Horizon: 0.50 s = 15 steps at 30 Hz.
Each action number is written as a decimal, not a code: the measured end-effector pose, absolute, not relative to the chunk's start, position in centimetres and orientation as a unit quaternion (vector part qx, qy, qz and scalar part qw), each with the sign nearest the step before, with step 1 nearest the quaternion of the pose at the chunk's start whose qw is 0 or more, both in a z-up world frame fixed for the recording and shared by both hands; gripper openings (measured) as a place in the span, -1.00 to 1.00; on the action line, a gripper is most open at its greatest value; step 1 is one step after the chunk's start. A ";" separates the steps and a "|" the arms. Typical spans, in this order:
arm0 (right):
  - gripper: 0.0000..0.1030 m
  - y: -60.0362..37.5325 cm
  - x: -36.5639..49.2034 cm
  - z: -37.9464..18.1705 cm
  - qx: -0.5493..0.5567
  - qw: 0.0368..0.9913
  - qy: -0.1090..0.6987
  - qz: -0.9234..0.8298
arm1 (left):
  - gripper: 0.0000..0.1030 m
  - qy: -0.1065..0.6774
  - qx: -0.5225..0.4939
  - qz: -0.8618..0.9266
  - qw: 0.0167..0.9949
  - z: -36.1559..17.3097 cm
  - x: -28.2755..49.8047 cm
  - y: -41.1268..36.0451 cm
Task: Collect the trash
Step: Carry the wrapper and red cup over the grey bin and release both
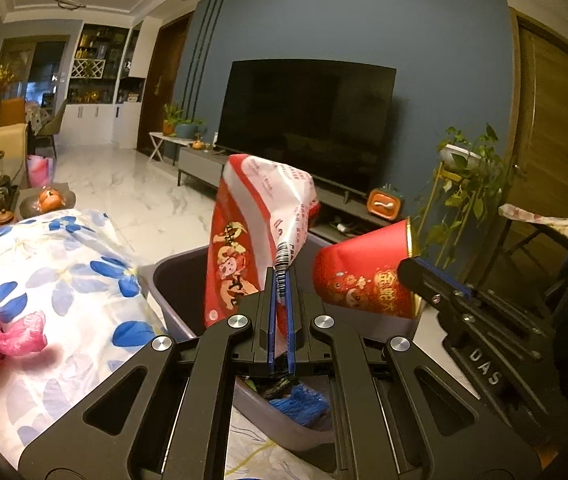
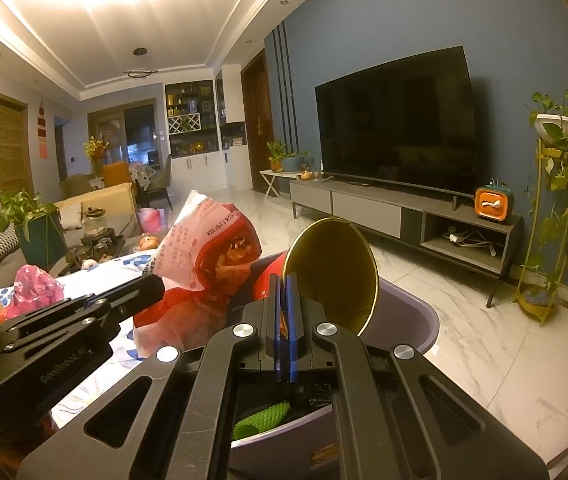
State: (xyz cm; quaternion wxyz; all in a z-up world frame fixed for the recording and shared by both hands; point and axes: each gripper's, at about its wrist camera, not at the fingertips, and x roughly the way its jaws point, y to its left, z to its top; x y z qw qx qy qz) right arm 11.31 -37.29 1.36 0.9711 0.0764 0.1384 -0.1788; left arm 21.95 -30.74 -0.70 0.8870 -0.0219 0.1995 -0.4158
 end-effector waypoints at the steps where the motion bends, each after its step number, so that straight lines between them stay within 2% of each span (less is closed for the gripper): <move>1: -0.93 -37.2 11.4 1.3 0.076 0.971 0.138 -0.179 | -0.93 0.197 -0.021 -0.415 0.888 -0.7 21.9 -30.8; 11: -0.93 -37.1 11.9 1.1 0.077 0.970 0.145 -0.180 | -0.89 0.216 -0.016 -0.412 0.885 -2.2 22.7 -31.5; 13: -0.92 -37.2 12.1 0.9 0.080 0.970 0.146 -0.178 | -0.81 0.215 -0.009 -0.405 0.888 -2.4 22.7 -31.6; 14: -0.91 -37.3 12.1 0.9 0.081 0.970 0.145 -0.176 | -0.68 0.215 -0.008 -0.402 0.890 -2.4 22.7 -31.5; 15: -0.82 -37.2 12.1 0.8 0.081 0.970 0.145 -0.175 | -0.39 0.215 -0.008 -0.396 0.893 -2.5 22.8 -31.4</move>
